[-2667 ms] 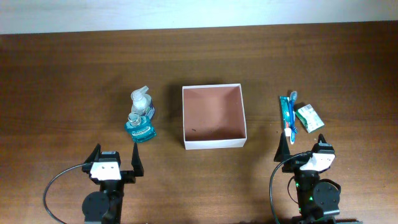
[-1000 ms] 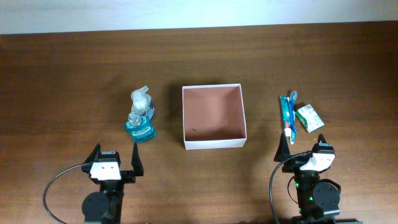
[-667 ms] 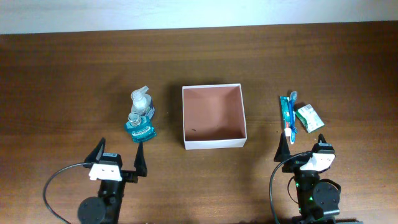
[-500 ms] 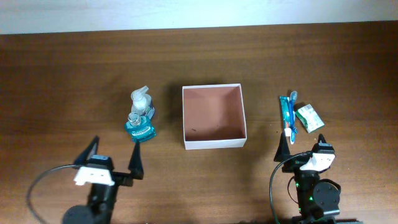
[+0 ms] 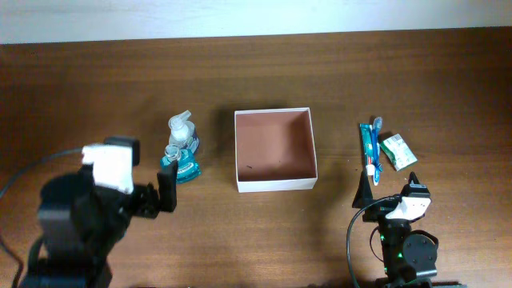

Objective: Pack container
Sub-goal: 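Move the left gripper down to the blue Listerine bottle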

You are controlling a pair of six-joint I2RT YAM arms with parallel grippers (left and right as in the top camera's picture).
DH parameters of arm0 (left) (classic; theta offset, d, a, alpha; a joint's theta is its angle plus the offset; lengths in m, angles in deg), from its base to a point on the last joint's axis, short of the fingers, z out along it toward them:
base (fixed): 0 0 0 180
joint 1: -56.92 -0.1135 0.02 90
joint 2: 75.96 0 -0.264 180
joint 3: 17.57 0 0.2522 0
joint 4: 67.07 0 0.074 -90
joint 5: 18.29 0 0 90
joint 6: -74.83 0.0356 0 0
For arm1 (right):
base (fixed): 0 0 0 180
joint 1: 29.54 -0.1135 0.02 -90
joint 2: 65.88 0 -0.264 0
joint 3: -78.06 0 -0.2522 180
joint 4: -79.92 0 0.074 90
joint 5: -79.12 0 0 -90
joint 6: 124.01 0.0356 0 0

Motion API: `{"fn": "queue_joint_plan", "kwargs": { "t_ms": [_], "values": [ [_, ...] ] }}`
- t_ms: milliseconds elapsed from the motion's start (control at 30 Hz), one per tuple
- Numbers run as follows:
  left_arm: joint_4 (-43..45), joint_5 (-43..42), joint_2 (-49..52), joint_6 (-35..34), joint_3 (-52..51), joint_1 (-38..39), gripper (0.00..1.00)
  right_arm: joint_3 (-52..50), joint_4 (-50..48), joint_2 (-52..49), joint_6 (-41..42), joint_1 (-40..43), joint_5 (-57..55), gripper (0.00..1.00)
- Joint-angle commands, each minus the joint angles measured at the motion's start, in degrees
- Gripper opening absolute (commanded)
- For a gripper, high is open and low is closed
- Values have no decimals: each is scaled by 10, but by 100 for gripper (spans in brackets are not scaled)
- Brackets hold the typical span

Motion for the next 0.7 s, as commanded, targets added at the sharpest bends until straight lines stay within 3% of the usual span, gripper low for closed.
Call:
{"fn": "queue_joint_plan", "kwargs": {
  "t_ms": [0, 667],
  "values": [
    [-8, -10, 35, 11, 12, -3, 99, -3, 5, 6, 0, 3, 1, 98],
    [-13, 26, 207, -29, 12, -2, 94, -3, 5, 6, 0, 3, 1, 98]
  ]
}}
